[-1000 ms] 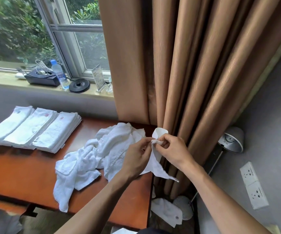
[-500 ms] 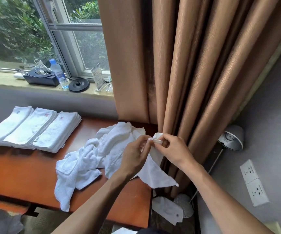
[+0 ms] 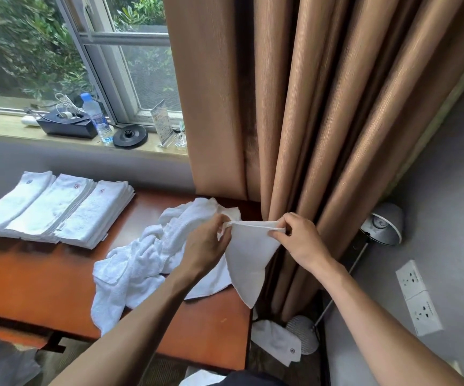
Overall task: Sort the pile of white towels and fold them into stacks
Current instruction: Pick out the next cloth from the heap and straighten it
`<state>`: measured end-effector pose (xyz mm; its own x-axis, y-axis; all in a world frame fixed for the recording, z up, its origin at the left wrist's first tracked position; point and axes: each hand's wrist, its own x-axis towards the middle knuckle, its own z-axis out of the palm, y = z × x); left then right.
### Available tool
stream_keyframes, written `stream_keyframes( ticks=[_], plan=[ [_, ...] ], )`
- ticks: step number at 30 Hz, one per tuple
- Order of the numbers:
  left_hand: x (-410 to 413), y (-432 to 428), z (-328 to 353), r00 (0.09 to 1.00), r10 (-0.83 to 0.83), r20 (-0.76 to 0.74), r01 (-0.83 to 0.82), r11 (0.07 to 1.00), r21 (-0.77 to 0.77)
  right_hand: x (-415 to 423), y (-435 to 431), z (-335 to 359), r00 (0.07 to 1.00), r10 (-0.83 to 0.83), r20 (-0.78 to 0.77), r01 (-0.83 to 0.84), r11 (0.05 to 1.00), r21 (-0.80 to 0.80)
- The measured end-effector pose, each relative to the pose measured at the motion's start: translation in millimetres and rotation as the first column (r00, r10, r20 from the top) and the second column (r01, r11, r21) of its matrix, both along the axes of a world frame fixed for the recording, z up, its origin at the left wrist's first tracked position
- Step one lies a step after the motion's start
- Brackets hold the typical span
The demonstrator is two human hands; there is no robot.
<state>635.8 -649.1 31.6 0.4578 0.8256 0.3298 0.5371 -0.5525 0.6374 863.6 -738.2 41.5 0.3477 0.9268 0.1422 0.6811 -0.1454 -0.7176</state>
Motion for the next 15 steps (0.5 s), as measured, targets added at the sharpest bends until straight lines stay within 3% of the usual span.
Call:
stream_keyframes(
  ticks=[2, 5, 9, 12, 15],
  plan=[
    [1.1, 3.5, 1.1, 1.0, 0.008, -0.027, -0.008, 1.0, 0.009, -0.9, -0.6, 0.4, 0.999, -0.035, -0.016, 0.036, 0.998, 0.056],
    [3.9, 5.9, 5.6, 0.995, 0.005, -0.104, -0.005, 1.0, -0.005, -5.8, -0.6, 5.0, 1.0, -0.004, -0.008, 0.003, 1.0, -0.031],
    [9.6, 4.7, 5.7, 0.999, -0.022, 0.041, 0.025, 0.997, -0.076, -1.0, -5.4, 5.5, 0.996, -0.082, -0.036, 0.086, 0.989, 0.121],
    [11.6, 2.9, -0.8, 0.998, -0.039, 0.039, 0.047, 0.973, -0.226, -4.4, -7.8, 1.5, 1.0, -0.026, -0.011, 0.025, 0.998, -0.057],
    [12.3, 3.1, -7.6, 0.989, -0.03, 0.144, 0.073, 0.95, -0.303, -6.1, -9.8, -8.3, 0.995, -0.072, -0.074, 0.075, 0.997, 0.033]
  ],
)
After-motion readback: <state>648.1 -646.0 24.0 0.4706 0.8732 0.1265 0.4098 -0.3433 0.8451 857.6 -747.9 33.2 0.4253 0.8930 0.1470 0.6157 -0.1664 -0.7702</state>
